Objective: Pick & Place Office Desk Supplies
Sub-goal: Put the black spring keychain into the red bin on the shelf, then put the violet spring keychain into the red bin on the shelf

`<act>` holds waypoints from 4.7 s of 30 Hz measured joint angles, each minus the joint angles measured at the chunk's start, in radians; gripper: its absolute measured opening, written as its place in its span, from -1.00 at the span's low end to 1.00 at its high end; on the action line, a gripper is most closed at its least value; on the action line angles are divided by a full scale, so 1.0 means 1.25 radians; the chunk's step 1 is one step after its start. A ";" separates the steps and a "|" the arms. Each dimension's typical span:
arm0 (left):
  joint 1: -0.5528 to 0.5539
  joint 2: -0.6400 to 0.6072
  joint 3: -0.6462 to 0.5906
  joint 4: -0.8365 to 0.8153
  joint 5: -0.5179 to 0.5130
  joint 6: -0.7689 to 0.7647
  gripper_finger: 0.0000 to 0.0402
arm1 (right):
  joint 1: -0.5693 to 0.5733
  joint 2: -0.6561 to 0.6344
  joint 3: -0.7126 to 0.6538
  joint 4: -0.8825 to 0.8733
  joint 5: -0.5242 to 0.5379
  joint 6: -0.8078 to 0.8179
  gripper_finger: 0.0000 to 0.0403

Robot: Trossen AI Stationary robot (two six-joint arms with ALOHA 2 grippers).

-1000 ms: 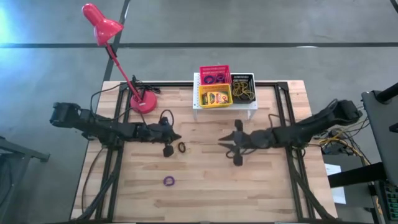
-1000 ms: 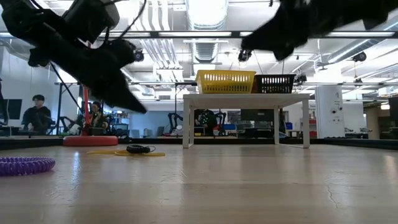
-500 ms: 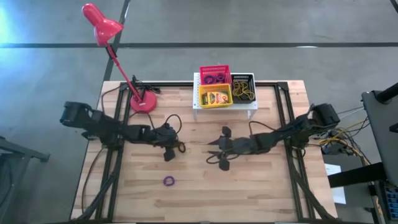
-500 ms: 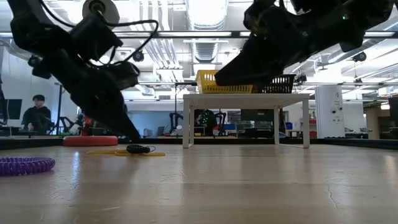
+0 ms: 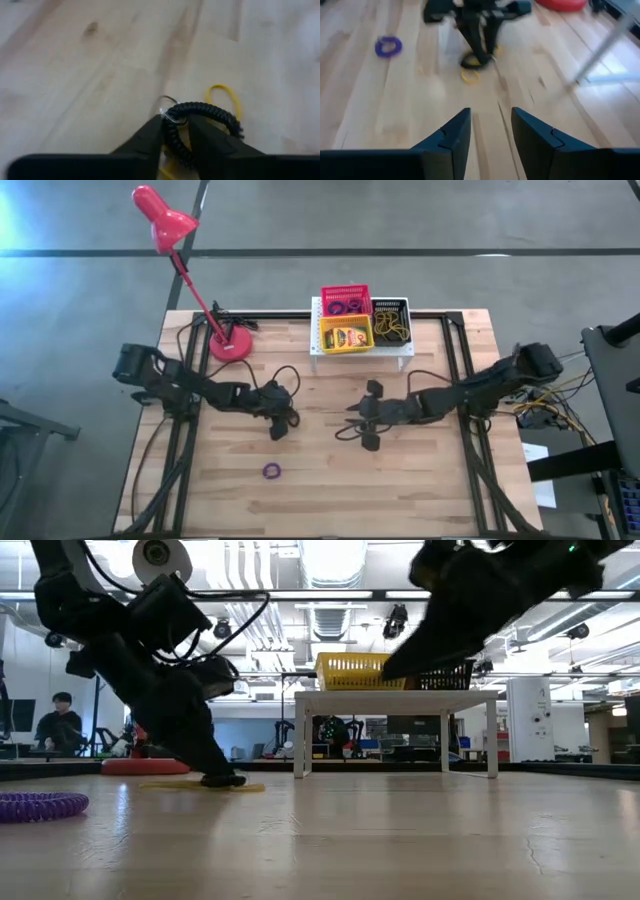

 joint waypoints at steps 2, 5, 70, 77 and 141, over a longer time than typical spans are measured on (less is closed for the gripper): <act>-0.001 -0.009 0.007 -0.002 0.008 0.017 -0.70 | 0.001 -0.043 0.000 -0.078 0.000 0.020 -0.34; -0.001 -0.025 0.023 0.000 0.006 0.026 -0.92 | 0.002 -0.103 -0.008 -0.174 0.001 0.057 -0.38; 0.473 0.327 1.023 -0.522 -0.049 0.592 -0.65 | 0.150 0.291 -0.154 0.383 0.254 0.315 -0.68; 0.470 0.318 1.064 -0.549 -0.008 0.589 -0.31 | 0.150 0.291 -0.154 0.385 0.254 0.325 -0.66; -0.457 -0.037 0.013 -0.127 -0.124 -0.141 -0.29 | 0.091 0.312 -0.015 0.437 0.266 0.000 -0.11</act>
